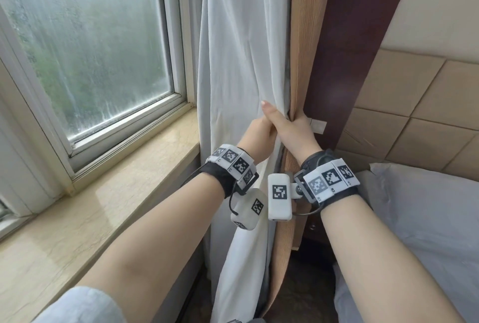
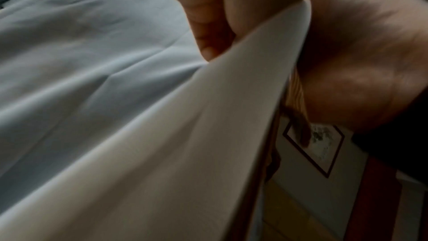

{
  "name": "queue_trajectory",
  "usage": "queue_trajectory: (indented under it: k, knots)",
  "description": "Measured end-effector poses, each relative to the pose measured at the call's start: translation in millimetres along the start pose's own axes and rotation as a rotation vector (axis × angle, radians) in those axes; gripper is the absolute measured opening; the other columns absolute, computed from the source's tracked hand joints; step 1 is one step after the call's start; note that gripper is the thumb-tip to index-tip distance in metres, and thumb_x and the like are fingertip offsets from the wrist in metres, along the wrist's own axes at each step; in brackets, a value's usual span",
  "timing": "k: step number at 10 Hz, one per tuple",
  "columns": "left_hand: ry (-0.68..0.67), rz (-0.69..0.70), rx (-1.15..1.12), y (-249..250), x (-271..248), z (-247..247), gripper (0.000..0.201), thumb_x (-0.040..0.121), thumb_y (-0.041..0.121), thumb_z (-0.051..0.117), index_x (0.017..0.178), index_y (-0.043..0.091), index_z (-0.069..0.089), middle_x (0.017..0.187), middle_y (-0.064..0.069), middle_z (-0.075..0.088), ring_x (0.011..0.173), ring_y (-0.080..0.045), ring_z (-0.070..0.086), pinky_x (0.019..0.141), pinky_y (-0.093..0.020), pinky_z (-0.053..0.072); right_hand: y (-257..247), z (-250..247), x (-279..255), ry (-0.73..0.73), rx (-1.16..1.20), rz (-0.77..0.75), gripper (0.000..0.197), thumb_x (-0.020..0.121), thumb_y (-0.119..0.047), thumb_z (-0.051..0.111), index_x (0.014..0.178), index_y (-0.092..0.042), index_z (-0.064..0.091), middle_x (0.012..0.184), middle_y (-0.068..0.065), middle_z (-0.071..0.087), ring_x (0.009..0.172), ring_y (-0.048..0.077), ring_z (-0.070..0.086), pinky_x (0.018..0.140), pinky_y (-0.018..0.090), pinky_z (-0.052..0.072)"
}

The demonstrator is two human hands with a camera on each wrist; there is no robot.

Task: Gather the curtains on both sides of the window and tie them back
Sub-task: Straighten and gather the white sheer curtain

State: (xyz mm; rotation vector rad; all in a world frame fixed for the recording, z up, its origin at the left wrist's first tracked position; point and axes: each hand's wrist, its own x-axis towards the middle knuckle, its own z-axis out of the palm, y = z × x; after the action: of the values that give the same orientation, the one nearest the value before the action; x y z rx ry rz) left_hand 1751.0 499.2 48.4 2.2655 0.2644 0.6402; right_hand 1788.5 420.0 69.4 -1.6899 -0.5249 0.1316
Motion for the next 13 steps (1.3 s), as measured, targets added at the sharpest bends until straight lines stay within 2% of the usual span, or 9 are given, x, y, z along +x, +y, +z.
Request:
queue_trajectory:
  k: [1,3,4,6,8,9,10,11,13]
  knots:
    - [-0.035,0.066,-0.366,2,-5,-11,0.026,0.093,0.0,0.04,0.072,0.013,0.048,0.061,0.002,0.048,0.055,0.001,0.045,0.057,-0.012,0.037,0,-1,3,0.009,0.076,0.019,0.061,0.078,-0.052,0.067,0.125,-0.017,0.051,0.114,-0.006,0.06,0.109,0.009,0.056,0.088,0.018,0.039]
    - [-0.225,0.148,-0.514,-11,0,-13,0.012,0.092,0.003,0.049,0.091,-0.003,0.059,0.073,0.0,0.056,0.065,-0.003,0.051,0.065,-0.016,0.044,5,-4,15,0.104,0.04,0.032,0.012,0.085,-0.031,0.063,0.081,-0.024,0.054,0.083,-0.008,0.061,0.083,0.01,0.06,0.078,0.023,0.044]
    - [-0.377,0.047,-0.498,-20,6,-19,0.018,0.091,0.004,0.056,0.106,0.009,0.064,0.088,0.006,0.065,0.075,0.002,0.058,0.074,-0.015,0.047,6,-7,23,0.153,-0.043,0.035,0.013,0.089,-0.027,0.058,0.09,-0.014,0.061,0.083,-0.003,0.064,0.086,0.018,0.061,0.079,0.025,0.043]
    - [0.135,-0.145,-0.52,-53,36,-27,0.031,0.08,-0.009,0.049,0.099,0.012,0.063,0.096,0.0,0.064,0.083,-0.008,0.056,0.073,-0.024,0.048,9,-19,30,0.278,-0.079,-0.03,0.032,0.093,-0.022,0.054,0.116,-0.001,0.06,0.112,0.011,0.066,0.106,0.023,0.06,0.079,0.019,0.039]
    - [0.426,-0.289,-0.396,-82,64,-33,0.068,0.079,0.027,0.067,0.138,0.015,0.035,0.139,-0.001,0.033,0.127,-0.015,0.038,0.11,-0.033,0.033,14,-33,36,0.291,0.135,0.015,0.029,0.091,-0.022,0.06,0.114,-0.006,0.06,0.097,-0.006,0.061,0.096,0.01,0.057,0.085,0.019,0.042]
    - [0.267,-0.333,-0.632,-84,71,-30,0.079,0.075,0.045,0.073,0.139,0.022,0.035,0.139,0.005,0.045,0.122,-0.01,0.049,0.104,-0.031,0.041,15,-38,39,0.302,0.22,0.035,0.01,0.089,-0.02,0.063,0.096,-0.016,0.056,0.086,-0.012,0.058,0.092,0.01,0.057,0.086,0.02,0.043]
    - [0.208,-0.275,-0.707,-80,77,-24,0.043,0.08,0.04,0.07,0.117,0.022,0.057,0.108,0.004,0.068,0.095,-0.01,0.066,0.09,-0.033,0.053,15,-41,42,0.304,0.261,0.031,0.017,0.088,-0.018,0.063,0.077,-0.023,0.052,0.081,-0.013,0.057,0.087,0.009,0.057,0.086,0.021,0.043]
    - [0.261,-0.214,-0.641,-75,86,-16,0.012,0.09,0.036,0.059,0.09,0.024,0.063,0.084,0.003,0.065,0.074,-0.012,0.06,0.076,-0.03,0.051,17,-42,47,0.301,0.264,0.023,0.021,0.089,-0.017,0.063,0.075,-0.025,0.049,0.081,-0.013,0.056,0.081,0.005,0.056,0.085,0.02,0.042]
    - [0.317,-0.151,-0.447,-79,94,-3,0.035,0.099,0.031,0.042,0.067,0.017,0.038,0.062,0.006,0.033,0.057,-0.01,0.031,0.049,-0.015,0.028,23,-43,54,0.319,0.192,-0.01,0.013,0.09,-0.02,0.062,0.079,-0.021,0.055,0.08,-0.014,0.057,0.079,0.003,0.057,0.07,0.009,0.046]
